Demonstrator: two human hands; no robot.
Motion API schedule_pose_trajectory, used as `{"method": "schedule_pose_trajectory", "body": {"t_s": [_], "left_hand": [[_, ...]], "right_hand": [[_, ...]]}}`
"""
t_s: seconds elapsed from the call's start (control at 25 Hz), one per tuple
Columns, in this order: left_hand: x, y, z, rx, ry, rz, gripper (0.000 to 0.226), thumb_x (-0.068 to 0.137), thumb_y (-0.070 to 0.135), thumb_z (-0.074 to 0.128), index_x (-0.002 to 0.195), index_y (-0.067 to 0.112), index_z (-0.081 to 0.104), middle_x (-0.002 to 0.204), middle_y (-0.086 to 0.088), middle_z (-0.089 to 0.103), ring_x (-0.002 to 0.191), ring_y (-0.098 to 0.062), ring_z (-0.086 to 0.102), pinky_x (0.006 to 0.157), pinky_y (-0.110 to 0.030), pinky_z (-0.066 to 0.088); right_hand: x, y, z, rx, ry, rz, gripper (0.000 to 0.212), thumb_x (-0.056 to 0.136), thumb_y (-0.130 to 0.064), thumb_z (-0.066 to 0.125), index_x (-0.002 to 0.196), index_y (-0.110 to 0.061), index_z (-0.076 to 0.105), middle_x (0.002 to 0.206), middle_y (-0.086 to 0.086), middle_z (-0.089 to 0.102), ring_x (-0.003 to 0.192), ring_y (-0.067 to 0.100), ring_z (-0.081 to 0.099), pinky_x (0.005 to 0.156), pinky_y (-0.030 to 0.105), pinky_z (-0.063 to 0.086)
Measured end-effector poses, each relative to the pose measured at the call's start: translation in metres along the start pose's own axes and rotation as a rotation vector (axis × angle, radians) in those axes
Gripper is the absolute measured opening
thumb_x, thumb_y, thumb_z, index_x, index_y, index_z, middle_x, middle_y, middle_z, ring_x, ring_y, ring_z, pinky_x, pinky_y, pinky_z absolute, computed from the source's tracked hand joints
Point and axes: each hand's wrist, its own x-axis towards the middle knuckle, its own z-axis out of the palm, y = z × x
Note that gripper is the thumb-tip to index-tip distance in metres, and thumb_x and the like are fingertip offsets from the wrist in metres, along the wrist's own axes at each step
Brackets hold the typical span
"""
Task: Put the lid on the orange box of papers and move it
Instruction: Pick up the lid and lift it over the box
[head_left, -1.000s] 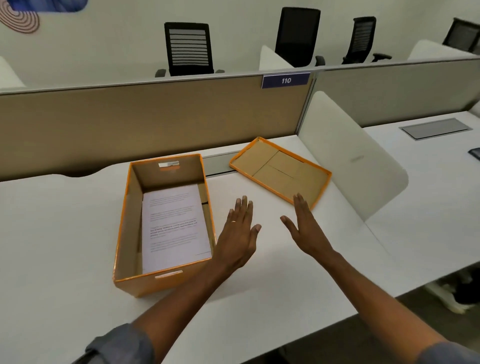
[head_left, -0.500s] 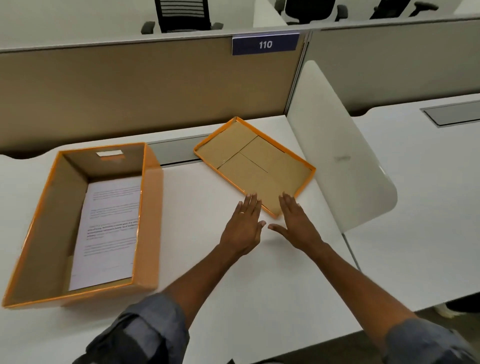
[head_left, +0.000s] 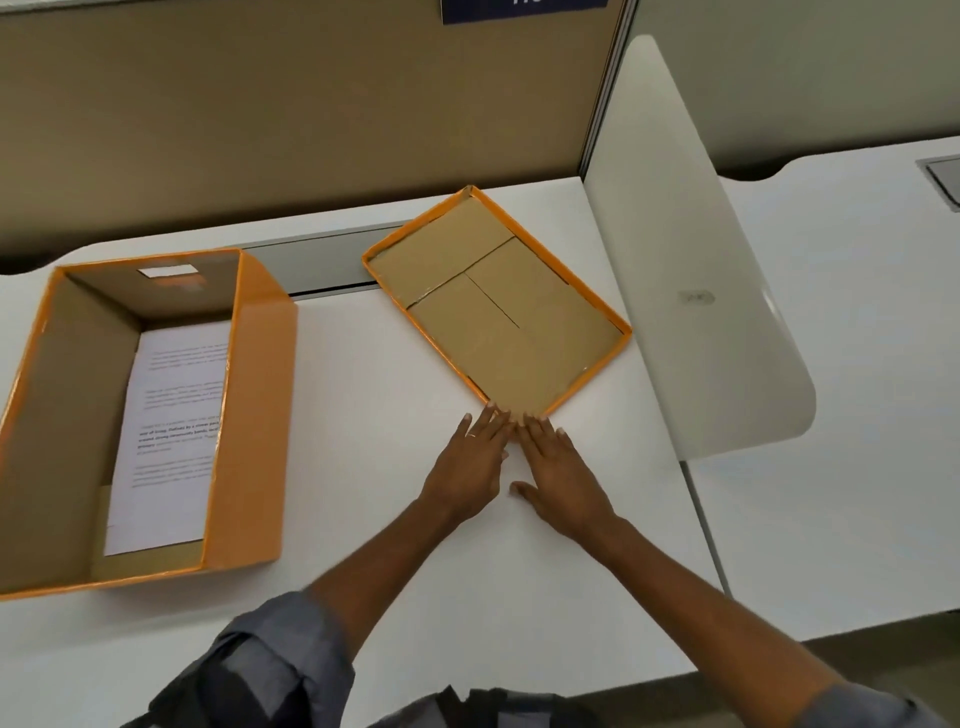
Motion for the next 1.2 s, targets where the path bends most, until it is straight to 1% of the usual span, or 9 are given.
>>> {"method": "schedule_pose_trajectory", "body": {"t_s": [0.16,0.28,0.44,0.56,0.72,0.84,1.0,1.12,1.2], "left_hand": [[-0.039,-0.021,-0.001,-0.123,0.077,-0.087,0.049,0.104,0.021,0.046,0.151,0.008,0.042,0.163,-0.006,0.036,0.158,-0.024,0.013,0.128,-0.041,0.012],[-0.069,-0.043,0.001,-0.229,0.152,-0.199,0.049,0.101,0.026,0.054,0.147,0.009,0.048,0.163,-0.005,0.036,0.157,-0.022,0.015,0.127,-0.039,0.018],[-0.085,-0.059,-0.008,-0.470,0.221,-0.410,0.076,0.095,0.028,0.066,0.158,0.012,0.026,0.168,-0.004,0.025,0.156,-0.018,0.019,0.123,-0.029,0.020],[-0.069,-0.065,-0.019,-0.676,0.234,-0.516,0.092,0.082,0.021,0.082,0.156,0.009,0.028,0.160,-0.012,0.038,0.147,-0.026,0.037,0.121,-0.043,0.033],[-0.056,-0.063,-0.019,-0.724,0.167,-0.588,0.122,0.075,0.018,0.088,0.161,0.014,0.002,0.166,-0.009,0.028,0.148,-0.029,0.036,0.118,-0.049,0.037],[-0.058,-0.065,-0.015,-0.778,0.240,-0.570,0.111,0.082,0.015,0.082,0.161,0.018,0.005,0.157,-0.007,0.043,0.139,-0.029,0.048,0.111,-0.046,0.045],[-0.069,-0.069,-0.021,-0.818,0.337,-0.536,0.094,0.087,0.013,0.075,0.161,0.023,0.017,0.150,0.016,0.043,0.132,-0.008,0.048,0.104,-0.026,0.045],[-0.076,-0.078,-0.032,-0.881,0.282,-0.497,0.097,0.080,0.024,0.078,0.157,0.036,0.021,0.141,0.046,0.038,0.130,0.015,0.043,0.099,-0.006,0.039],[-0.078,-0.078,-0.036,-0.904,0.248,-0.476,0.096,0.078,0.024,0.081,0.153,0.042,0.023,0.133,0.055,0.041,0.127,0.023,0.043,0.105,-0.007,0.038]], "right_hand": [[-0.006,-0.006,0.001,0.048,0.061,-0.128,0.075,0.101,-0.038,0.054,0.160,-0.007,0.018,0.169,0.011,0.017,0.157,0.025,0.018,0.126,0.034,0.009],[0.006,0.015,-0.020,0.227,0.143,-0.039,0.081,0.098,-0.032,0.063,0.159,-0.003,0.019,0.168,0.013,0.018,0.156,0.026,0.018,0.126,0.035,0.018],[0.032,0.051,-0.043,0.385,0.129,0.163,0.101,0.088,-0.026,0.076,0.158,0.002,0.009,0.169,0.019,0.009,0.157,0.032,0.010,0.125,0.038,0.015],[0.043,0.053,-0.043,0.515,0.038,0.190,0.106,0.084,-0.030,0.081,0.160,-0.005,0.011,0.168,0.014,0.018,0.155,0.028,0.020,0.123,0.034,0.019],[0.045,0.042,-0.047,0.654,0.023,0.111,0.089,0.083,-0.026,0.082,0.153,-0.017,0.029,0.150,0.005,0.049,0.135,0.020,0.052,0.114,0.044,0.045],[0.044,0.038,-0.049,0.700,0.043,0.107,0.077,0.083,-0.021,0.082,0.147,-0.018,0.038,0.140,0.001,0.057,0.125,0.017,0.059,0.106,0.041,0.053],[0.036,0.033,-0.051,0.698,0.055,0.115,0.082,0.084,-0.023,0.081,0.152,-0.026,0.035,0.138,-0.015,0.057,0.119,0.000,0.058,0.100,0.021,0.050],[0.031,0.034,-0.063,0.752,0.043,0.133,0.086,0.081,-0.021,0.082,0.145,-0.054,0.035,0.129,-0.035,0.056,0.123,0.000,0.057,0.104,0.028,0.048],[0.026,0.039,-0.066,0.813,0.008,0.131,0.086,0.080,-0.020,0.083,0.137,-0.064,0.038,0.131,-0.037,0.059,0.130,0.002,0.056,0.109,0.031,0.045]]}}
